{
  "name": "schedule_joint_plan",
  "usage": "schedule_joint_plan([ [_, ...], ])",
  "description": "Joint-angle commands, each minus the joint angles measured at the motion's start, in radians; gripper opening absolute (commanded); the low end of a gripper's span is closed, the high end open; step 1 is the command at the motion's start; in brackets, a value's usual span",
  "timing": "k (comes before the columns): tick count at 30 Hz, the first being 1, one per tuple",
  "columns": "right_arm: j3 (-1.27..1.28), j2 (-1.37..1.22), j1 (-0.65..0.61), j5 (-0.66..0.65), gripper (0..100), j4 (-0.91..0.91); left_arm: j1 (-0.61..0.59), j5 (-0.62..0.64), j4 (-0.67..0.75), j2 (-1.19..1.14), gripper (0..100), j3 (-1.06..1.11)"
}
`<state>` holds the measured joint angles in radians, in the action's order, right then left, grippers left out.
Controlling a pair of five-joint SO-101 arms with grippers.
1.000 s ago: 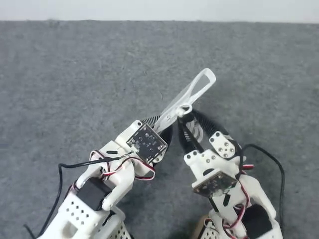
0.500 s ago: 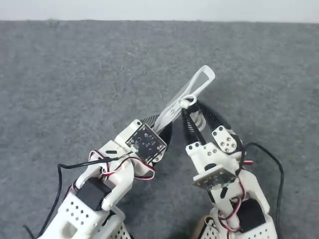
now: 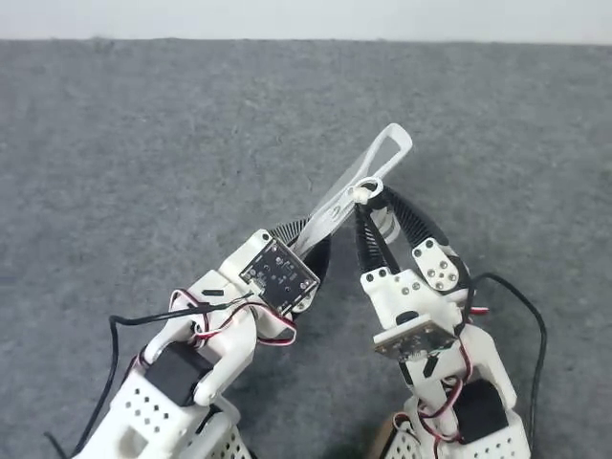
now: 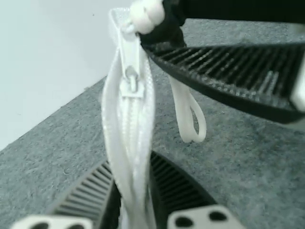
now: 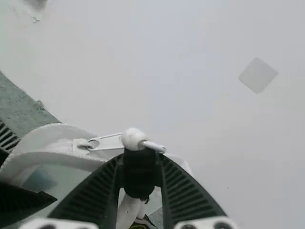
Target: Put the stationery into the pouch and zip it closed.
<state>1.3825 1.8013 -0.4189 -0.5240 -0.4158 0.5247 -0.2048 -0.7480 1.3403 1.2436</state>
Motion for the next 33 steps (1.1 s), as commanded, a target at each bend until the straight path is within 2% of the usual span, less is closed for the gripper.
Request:
schedule_joint_plan([
  [1, -0.015, 0.008, 0.067, 0.006, 0.6, 0.044, -0.009, -0.009, -0.011, 0.009, 1, -0.016],
  [7, -0.014, -0.021, 0.107, 0.009, 0.6, 0.084, -0.009, -0.011, -0.011, 0.009, 1, -0.016],
  [19, -0.074, -0.318, 0.140, 0.014, 0.6, 0.213, -0.011, -0.011, -0.011, 0.009, 1, -0.016],
  [33, -0.091, -0.341, 0.216, 0.015, 0.6, 0.240, -0.011, -0.011, -0.011, 0.009, 1, -0.016],
])
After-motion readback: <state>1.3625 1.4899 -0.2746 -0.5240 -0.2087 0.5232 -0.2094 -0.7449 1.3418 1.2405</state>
